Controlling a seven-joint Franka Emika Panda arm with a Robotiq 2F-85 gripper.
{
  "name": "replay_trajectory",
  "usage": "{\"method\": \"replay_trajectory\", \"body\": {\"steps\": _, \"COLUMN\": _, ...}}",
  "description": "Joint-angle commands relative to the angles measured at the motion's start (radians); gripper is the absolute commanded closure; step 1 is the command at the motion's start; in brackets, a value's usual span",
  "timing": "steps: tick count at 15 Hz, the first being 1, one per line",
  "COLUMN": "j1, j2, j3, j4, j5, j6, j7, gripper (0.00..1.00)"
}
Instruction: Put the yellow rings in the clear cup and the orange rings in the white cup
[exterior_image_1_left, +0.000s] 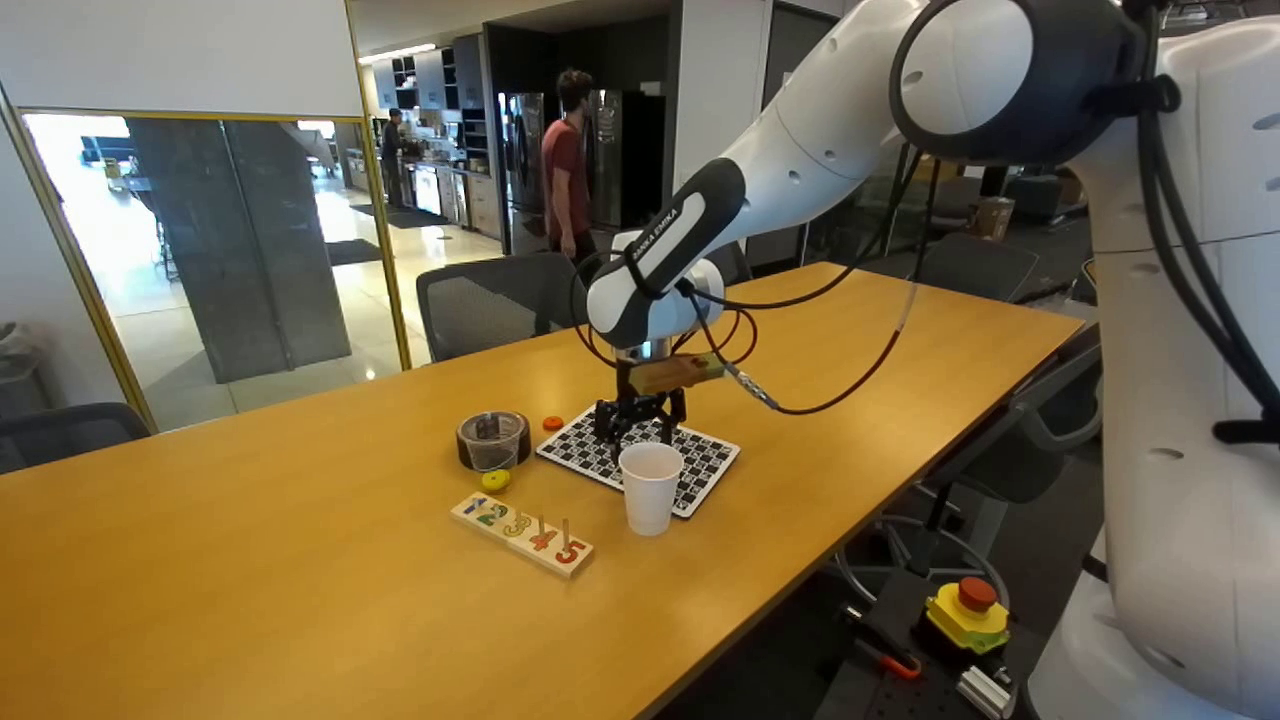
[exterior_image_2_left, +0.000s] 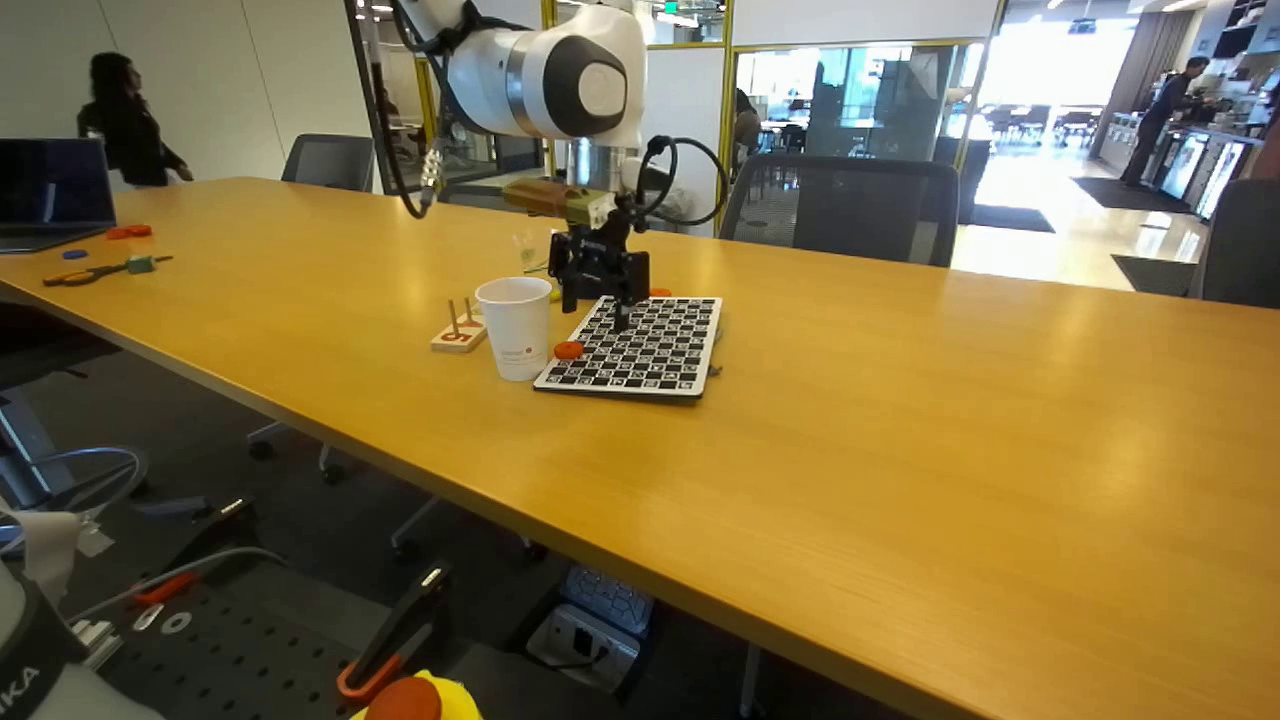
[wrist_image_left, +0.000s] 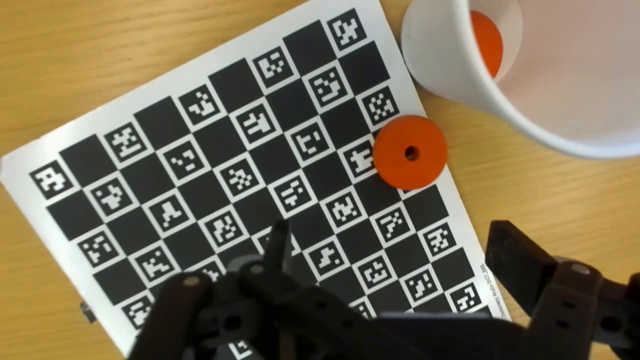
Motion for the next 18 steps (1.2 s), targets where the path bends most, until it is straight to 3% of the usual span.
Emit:
{"method": "replay_trajectory", "body": {"steps": 1, "j1": -0.011, "j2": -0.015, "j3": 0.020, "j4": -0.042, "j5": 0.013, "j6": 0.045, "j7": -0.035, "gripper": 0.00}}
{"method": "replay_trajectory", "body": {"steps": 13, "j1": -0.006, "j2": -0.019, "j3": 0.029, "j4": -0.090, "j5": 0.016, "j6": 0.052, "j7": -0.028, "gripper": 0.00}}
{"method": "replay_trajectory", "body": {"steps": 18, "j1": 0.009, "j2": -0.028, "j3": 0.020, "j4": -0.125, "j5": -0.002, "j6": 0.109, "j7": 0.013, "gripper": 0.00}}
